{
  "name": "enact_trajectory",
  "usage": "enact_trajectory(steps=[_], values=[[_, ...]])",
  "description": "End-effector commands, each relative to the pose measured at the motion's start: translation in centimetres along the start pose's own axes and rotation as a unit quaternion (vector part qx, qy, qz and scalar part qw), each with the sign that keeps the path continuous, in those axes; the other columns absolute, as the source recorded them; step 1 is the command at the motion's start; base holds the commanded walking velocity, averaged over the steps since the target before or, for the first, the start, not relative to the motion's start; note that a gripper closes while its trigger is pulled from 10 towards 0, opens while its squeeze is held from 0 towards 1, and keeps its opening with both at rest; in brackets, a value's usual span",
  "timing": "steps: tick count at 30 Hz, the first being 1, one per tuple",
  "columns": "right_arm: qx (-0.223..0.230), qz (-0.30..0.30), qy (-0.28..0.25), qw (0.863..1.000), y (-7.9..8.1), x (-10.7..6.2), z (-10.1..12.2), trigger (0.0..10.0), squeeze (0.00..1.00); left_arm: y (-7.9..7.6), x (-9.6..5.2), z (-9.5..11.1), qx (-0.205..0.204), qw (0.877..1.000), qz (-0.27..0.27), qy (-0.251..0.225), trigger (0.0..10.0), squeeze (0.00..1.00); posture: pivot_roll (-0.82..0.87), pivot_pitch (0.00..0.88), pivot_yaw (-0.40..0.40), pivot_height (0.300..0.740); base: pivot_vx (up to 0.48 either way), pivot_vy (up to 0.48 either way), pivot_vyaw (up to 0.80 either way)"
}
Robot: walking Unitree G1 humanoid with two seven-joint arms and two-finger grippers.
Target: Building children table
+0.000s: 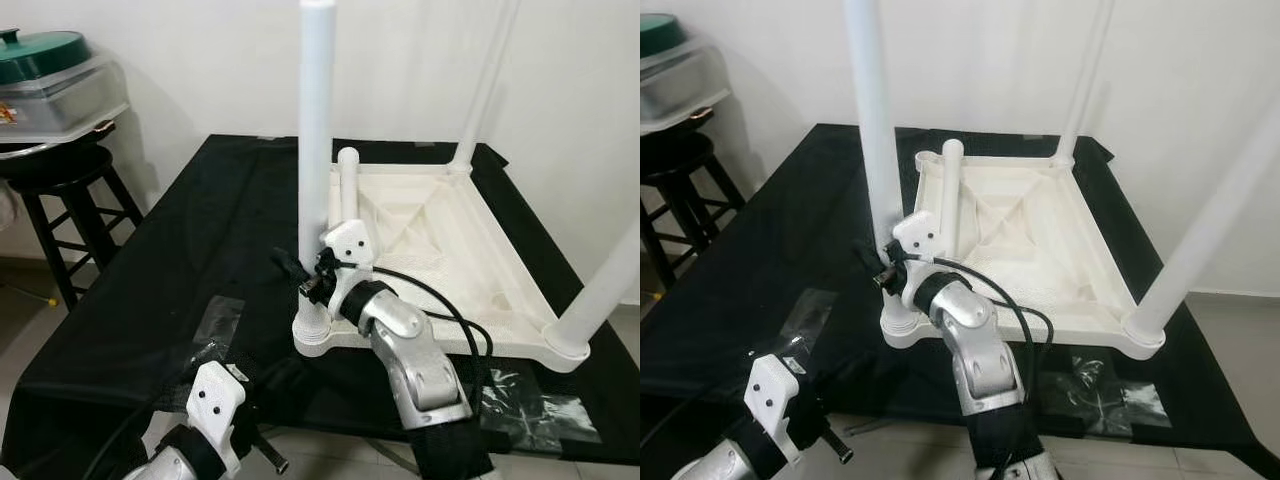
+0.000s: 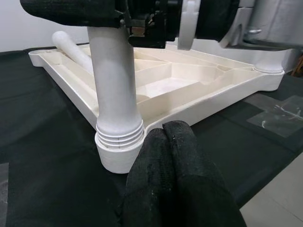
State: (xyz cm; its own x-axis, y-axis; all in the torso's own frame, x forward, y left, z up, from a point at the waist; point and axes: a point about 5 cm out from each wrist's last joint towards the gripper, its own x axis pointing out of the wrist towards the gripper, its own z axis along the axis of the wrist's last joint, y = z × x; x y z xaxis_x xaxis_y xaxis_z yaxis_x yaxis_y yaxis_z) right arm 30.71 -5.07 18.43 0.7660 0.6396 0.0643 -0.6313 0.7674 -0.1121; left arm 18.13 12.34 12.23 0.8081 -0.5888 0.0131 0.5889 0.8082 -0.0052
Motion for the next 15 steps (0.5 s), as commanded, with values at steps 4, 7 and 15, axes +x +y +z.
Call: enact_trajectory(steps=[4, 7, 15], values=[[0.081, 0.082, 0.051, 0.992, -0.6, 0.6, -1.6, 10.0, 1.00, 0.0, 0.1, -0.3, -0.002, 1.000, 0.001, 0.007, 10.0, 0.00, 0.05, 0.084, -0.009, 0.740, 0.000, 0.000, 0.00], [0.078, 0.131, 0.044, 0.987, -0.9, 1.1, -0.9, 10.0, 1.00, 0.0, 0.1, -0.3, -0.002, 1.000, 0.001, 0.006, 10.0, 0.00, 0.05, 0.081, -0.008, 0.740, 0.000, 0.000, 0.00], [0.042, 0.317, 0.020, 0.947, -4.8, 1.7, 2.2, 10.0, 0.00, -0.1, 0.2, -0.4, -0.002, 1.000, 0.001, 0.007, 10.0, 0.00, 0.08, 0.072, -0.011, 0.740, 0.000, 0.000, 0.00]])
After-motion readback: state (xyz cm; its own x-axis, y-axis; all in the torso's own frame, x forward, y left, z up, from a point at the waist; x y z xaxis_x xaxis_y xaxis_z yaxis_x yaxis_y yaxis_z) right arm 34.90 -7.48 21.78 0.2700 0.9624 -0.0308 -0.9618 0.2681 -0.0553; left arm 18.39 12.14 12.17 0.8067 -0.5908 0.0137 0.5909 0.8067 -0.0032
